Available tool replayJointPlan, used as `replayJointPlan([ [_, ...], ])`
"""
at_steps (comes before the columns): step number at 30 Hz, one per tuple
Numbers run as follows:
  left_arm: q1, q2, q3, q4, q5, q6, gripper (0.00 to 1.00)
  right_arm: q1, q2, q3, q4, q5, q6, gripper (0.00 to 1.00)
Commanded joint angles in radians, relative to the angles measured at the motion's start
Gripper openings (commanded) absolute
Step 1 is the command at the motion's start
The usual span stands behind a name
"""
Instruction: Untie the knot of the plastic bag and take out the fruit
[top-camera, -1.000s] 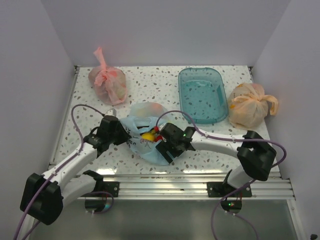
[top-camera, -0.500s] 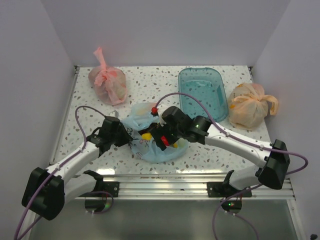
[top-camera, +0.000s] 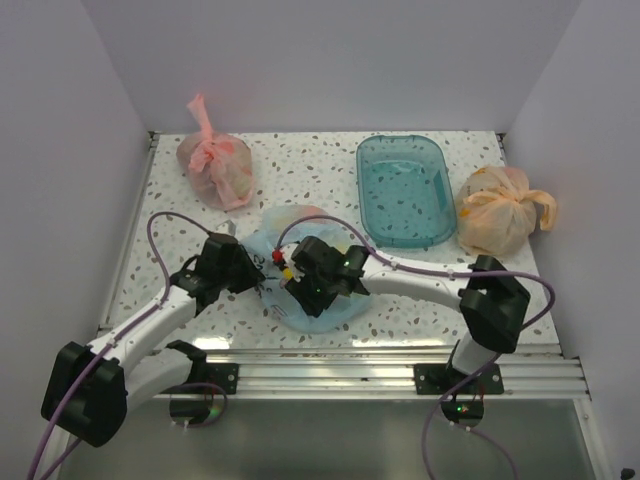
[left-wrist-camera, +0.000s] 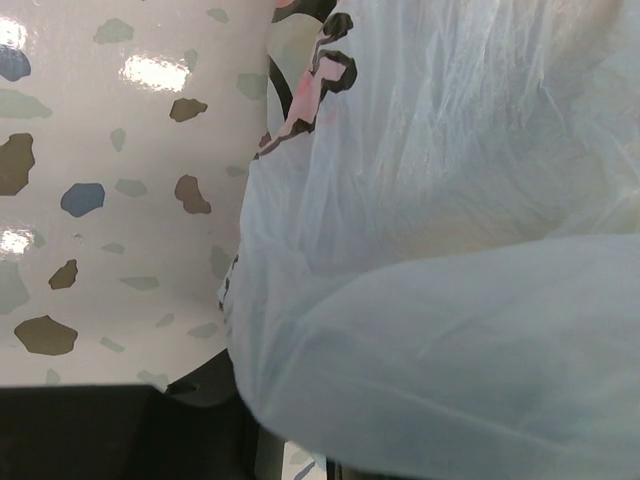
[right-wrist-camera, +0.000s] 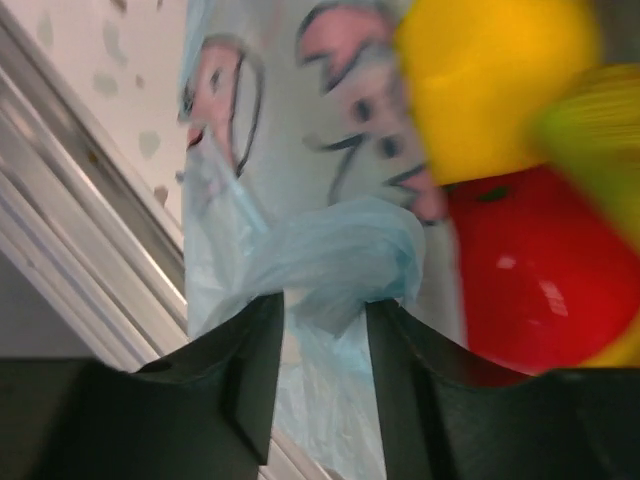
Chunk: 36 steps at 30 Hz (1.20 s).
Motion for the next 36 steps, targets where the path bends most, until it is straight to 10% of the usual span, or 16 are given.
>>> replayJointPlan([
  [1, -0.001, -0.017, 0.010, 0.009, -0.015, 0.015, 0.22, 0.069, 0.078, -0.006, -0.013, -0.135, -0.072, 0.40],
  [6, -0.001, -0.019, 0.030, -0.010, -0.030, 0.028, 0.22, 0.135, 0.138, 0.074, -0.102, -0.201, -0.169, 0.36],
  [14, -0.001, -0.025, 0.073, -0.059, -0.082, 0.084, 0.24, 0.147, 0.002, 0.177, -0.171, 0.006, -0.233, 0.67],
  [36, -0.002, -0.009, 0.107, -0.088, -0.064, 0.144, 0.27, -0.028, 0.199, 0.390, -0.149, 0.201, -0.543, 0.64],
])
